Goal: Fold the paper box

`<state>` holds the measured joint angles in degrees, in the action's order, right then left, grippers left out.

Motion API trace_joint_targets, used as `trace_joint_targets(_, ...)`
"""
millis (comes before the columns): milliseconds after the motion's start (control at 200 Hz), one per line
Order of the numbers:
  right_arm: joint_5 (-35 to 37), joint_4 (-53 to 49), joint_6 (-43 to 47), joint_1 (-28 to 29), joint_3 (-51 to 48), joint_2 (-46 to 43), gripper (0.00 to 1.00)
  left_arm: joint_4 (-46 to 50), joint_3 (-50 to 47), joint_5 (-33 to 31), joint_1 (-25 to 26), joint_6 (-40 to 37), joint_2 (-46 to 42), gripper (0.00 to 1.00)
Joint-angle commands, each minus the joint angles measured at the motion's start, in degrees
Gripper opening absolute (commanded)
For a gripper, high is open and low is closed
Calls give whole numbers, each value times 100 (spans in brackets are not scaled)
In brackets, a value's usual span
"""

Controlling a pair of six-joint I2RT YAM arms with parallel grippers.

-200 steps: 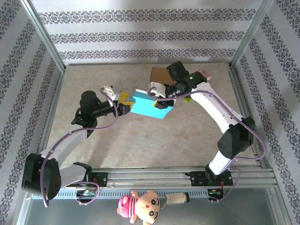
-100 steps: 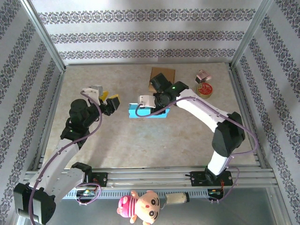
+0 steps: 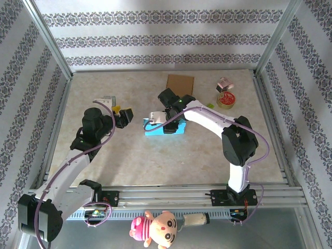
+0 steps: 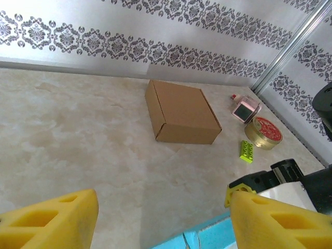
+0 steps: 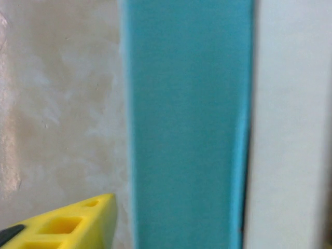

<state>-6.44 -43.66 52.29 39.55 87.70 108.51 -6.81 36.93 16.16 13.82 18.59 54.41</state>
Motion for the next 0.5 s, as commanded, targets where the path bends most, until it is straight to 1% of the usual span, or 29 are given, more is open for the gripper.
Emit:
trace_joint_targets(0,3,-55,-65,55,197,-19,61,136,128,-61,23,153,106,68)
trace_joint_targets(80,-32,-81,-44,59,238,-99,65,162,148,-31,29,163,152,68)
trace_joint_targets(300,9,-136,-26,50,338,-137,71,162,174,25,29,197,243,67)
trace_joint_targets(495,-93,-230,-86,59,499,-149,75,263,243,80,30,239,291,68)
